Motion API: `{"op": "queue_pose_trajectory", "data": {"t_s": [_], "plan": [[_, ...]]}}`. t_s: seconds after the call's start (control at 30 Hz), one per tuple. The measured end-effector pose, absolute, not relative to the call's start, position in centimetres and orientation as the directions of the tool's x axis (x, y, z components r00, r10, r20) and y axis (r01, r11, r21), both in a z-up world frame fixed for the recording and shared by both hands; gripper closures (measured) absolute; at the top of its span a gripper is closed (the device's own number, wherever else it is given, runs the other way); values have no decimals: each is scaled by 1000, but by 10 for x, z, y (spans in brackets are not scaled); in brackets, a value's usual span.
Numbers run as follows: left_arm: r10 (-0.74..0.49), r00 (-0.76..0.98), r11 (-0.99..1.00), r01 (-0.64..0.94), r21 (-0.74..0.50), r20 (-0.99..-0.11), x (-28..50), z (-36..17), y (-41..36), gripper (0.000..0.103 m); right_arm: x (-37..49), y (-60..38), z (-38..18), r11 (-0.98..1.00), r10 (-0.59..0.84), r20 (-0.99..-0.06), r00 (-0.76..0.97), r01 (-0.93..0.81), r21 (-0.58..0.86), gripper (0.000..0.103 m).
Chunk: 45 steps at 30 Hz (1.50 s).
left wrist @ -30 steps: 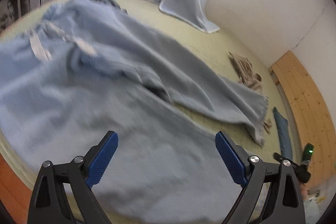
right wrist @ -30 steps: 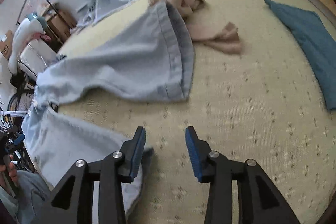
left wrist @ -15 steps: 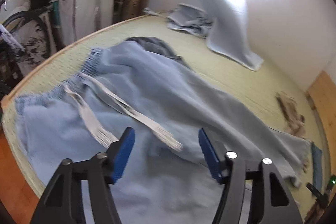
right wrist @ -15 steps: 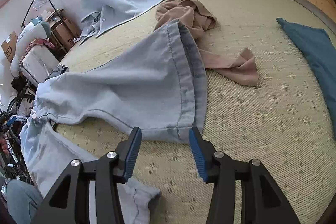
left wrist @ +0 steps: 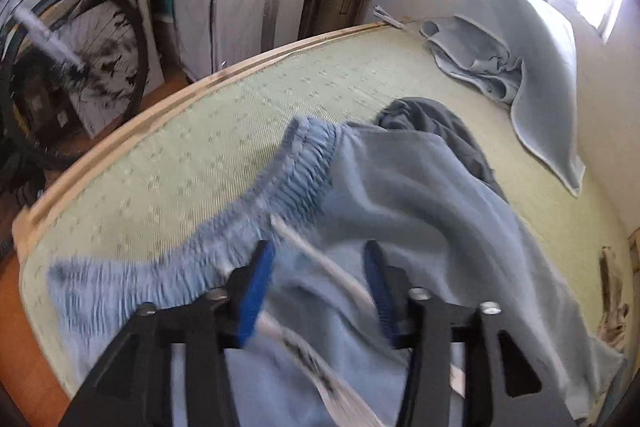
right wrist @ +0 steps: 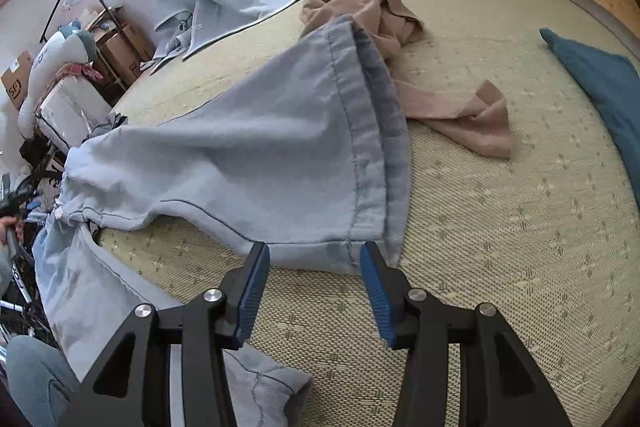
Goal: Fold clothes
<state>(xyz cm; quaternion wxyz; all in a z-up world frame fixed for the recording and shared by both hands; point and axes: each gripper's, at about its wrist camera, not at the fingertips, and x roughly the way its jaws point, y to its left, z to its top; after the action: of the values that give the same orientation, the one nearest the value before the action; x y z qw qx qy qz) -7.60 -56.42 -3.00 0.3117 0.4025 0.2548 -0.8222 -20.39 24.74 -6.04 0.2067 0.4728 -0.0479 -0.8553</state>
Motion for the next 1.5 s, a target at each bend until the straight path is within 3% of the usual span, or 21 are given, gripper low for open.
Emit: {"op": "queue_pose_trajectory", "data": {"t_s": [0.23, 0.43, 0.67, 0.77, 0.8, 1.23, 1.27, 1.33, 1.5], "plan": [[-256, -479, -698, 693, -182, -840, -124, -48, -623, 36, -228, 229, -50, -936, -345, -784, -516, 253, 244, 53], [-59, -510, -668, 659, -346, -858, -158, -67, -666, 36, -255, 207, -33, -943, -325, -775, -542, 251, 220, 53], [-62, -507, -663, 664, -345, -859, -179, -79, -674, 38, -272, 187, -18, -940, -326, -761, -561, 275, 201, 52], [-121, -499, -655, 689, -309, -858, -180, -73, -672, 67, -281, 188, -14, -949, -301, -765, -570, 257, 182, 52], [-133, -486, -648, 702, -295, -864, -181, -73, -673, 82, -283, 189, -12, -952, -292, -764, -576, 250, 176, 52], [-207, -545, -604, 725, -332, -813, -181, -48, -684, 94, -356, 193, -21, -972, -209, -805, -555, 208, 109, 52], [-214, -553, -602, 724, -337, -806, -182, -45, -686, 95, -363, 193, -22, -973, -207, -808, -551, 204, 109, 62], [-225, -572, -602, 718, -349, -789, -186, -36, -691, 95, -368, 190, -20, -974, -192, -809, -556, 210, 87, 91], [-253, -636, -618, 686, -384, -730, -193, -11, -700, 96, -363, 183, 11, -971, -181, -763, -621, 237, 37, 94]]}}
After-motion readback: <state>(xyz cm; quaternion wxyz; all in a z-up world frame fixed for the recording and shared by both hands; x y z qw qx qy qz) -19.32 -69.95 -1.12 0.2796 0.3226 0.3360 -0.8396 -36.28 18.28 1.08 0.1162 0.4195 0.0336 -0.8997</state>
